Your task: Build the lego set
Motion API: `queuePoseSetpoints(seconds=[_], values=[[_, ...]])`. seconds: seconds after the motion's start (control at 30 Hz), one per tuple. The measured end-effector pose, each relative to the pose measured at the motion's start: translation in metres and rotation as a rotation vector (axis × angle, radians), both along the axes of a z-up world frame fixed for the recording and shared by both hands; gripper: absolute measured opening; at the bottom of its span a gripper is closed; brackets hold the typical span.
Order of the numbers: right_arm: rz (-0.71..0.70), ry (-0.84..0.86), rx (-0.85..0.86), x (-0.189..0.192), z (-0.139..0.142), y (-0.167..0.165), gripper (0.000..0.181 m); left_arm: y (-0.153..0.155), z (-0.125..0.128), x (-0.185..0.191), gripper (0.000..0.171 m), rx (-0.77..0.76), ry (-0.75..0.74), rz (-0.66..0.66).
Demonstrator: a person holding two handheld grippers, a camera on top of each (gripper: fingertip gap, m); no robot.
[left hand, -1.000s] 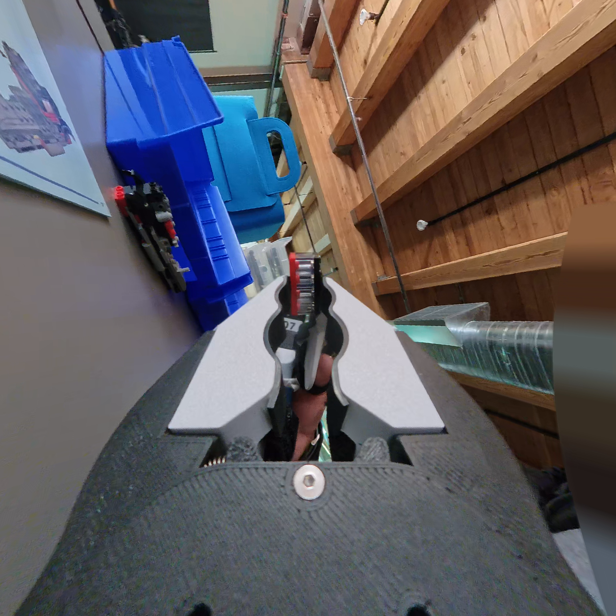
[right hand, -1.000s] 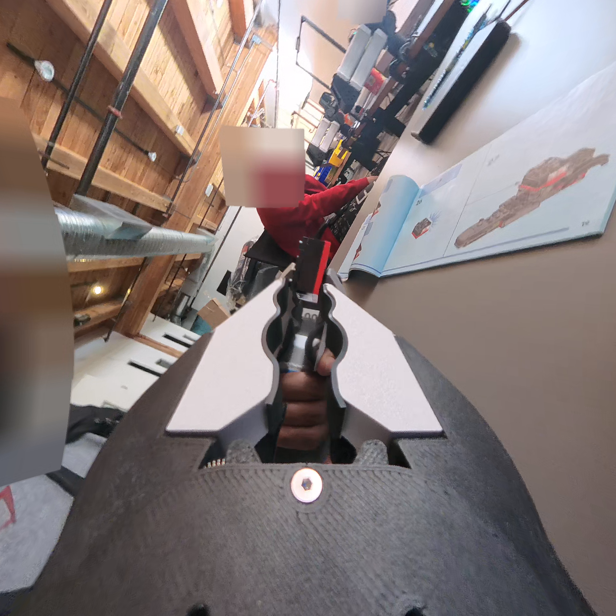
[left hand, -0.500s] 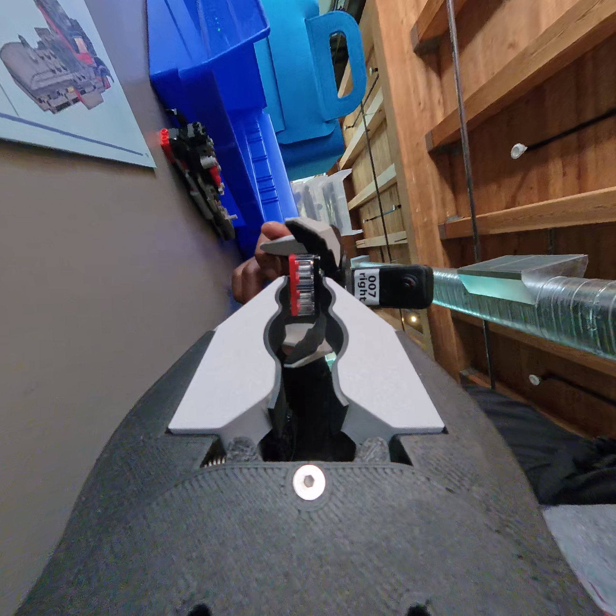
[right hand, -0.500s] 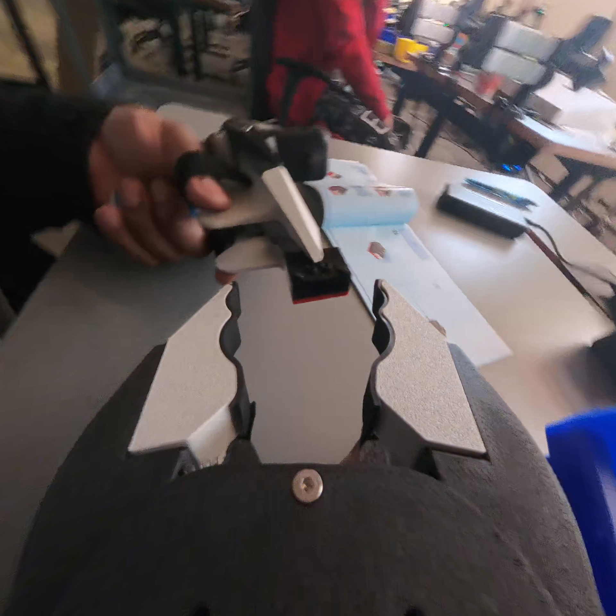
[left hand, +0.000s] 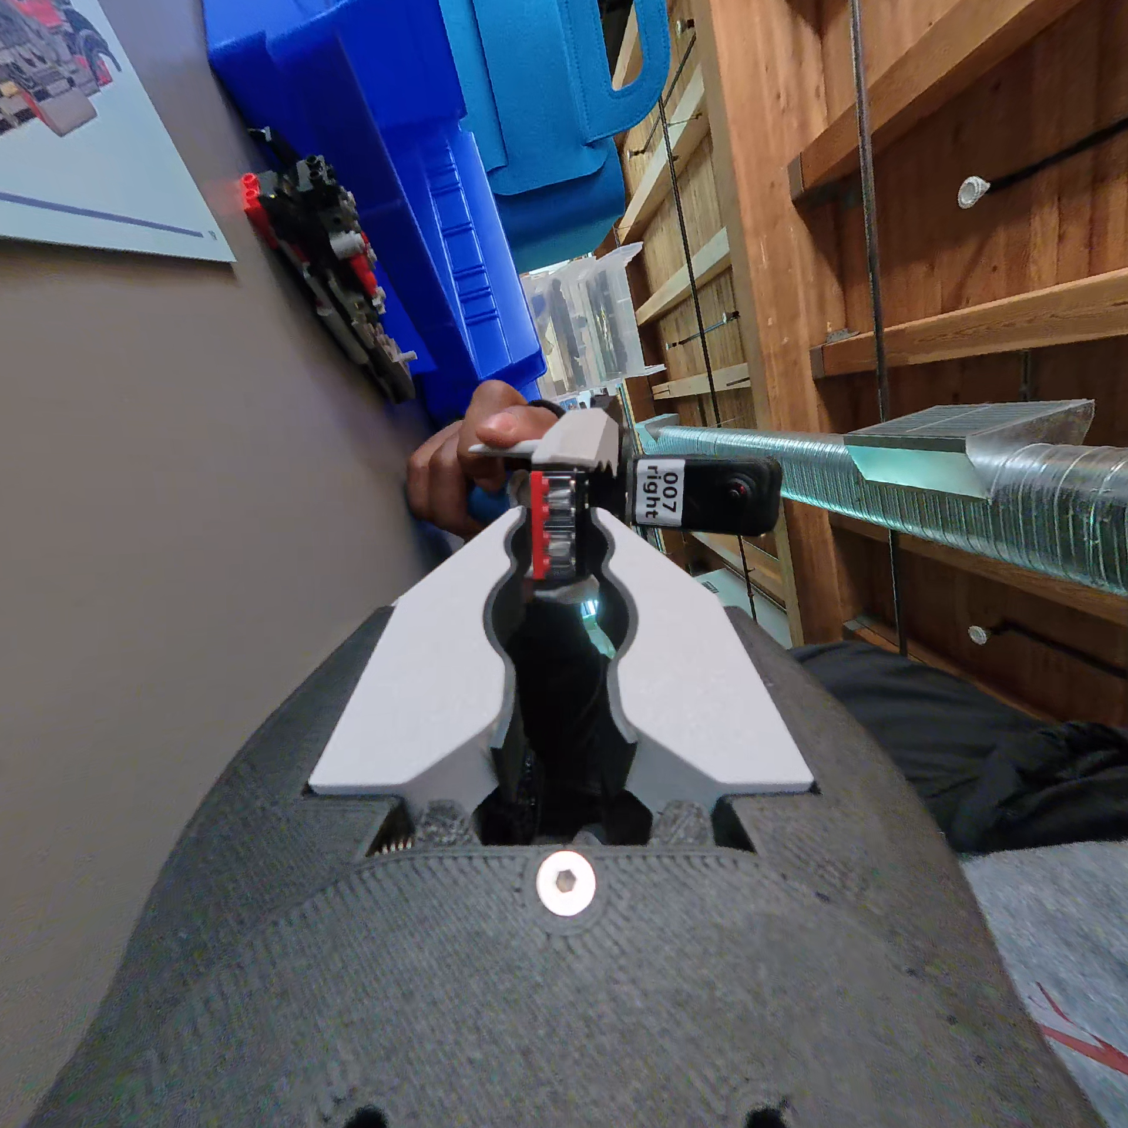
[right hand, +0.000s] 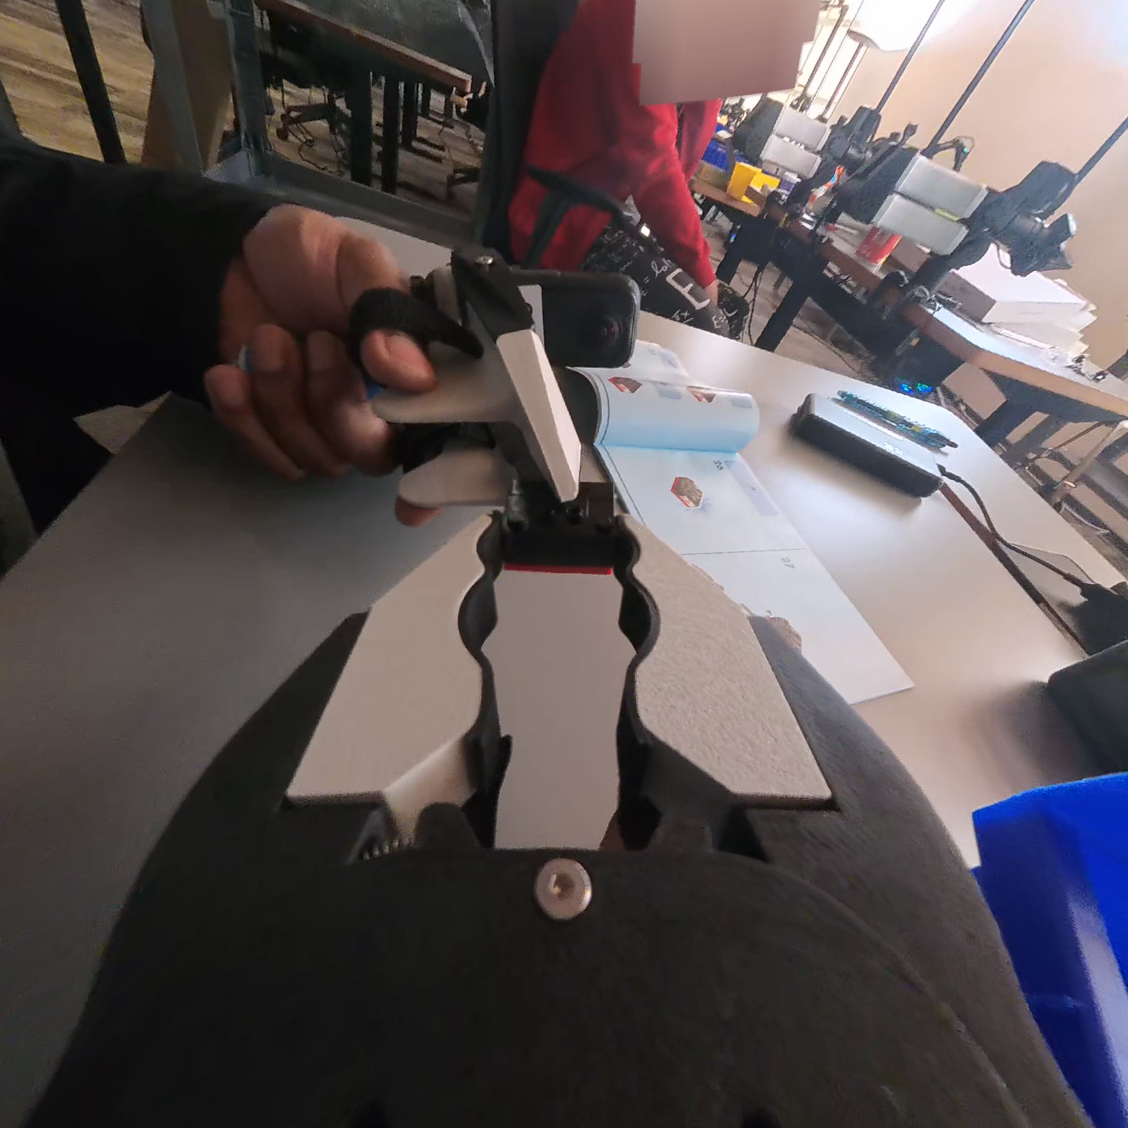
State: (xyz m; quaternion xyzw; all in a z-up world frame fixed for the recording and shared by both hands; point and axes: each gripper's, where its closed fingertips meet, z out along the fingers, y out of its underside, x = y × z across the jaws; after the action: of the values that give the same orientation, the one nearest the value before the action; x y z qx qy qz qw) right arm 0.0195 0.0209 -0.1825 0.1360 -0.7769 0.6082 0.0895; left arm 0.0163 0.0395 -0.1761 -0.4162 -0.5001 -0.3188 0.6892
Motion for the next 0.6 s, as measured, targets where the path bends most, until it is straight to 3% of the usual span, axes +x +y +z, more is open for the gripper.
queuePoseSetpoints(seconds=[0.17,0.3,0.6], values=[[-0.003,-0.027,0.012,-0.002,-0.001,-0.001,0.037,-0.001,0.0,-0.001,0.019,-0.008,0.004,0.015],[-0.047,-0.155,0.07,-0.01,-0.005,-0.001,0.037,-0.008,-0.003,-0.007,0.027,-0.032,0.001,0.062],[-0.235,-0.331,0.33,-0.041,-0.045,0.013,0.037,-0.039,-0.004,-0.02,0.032,-0.13,0.06,0.163]])
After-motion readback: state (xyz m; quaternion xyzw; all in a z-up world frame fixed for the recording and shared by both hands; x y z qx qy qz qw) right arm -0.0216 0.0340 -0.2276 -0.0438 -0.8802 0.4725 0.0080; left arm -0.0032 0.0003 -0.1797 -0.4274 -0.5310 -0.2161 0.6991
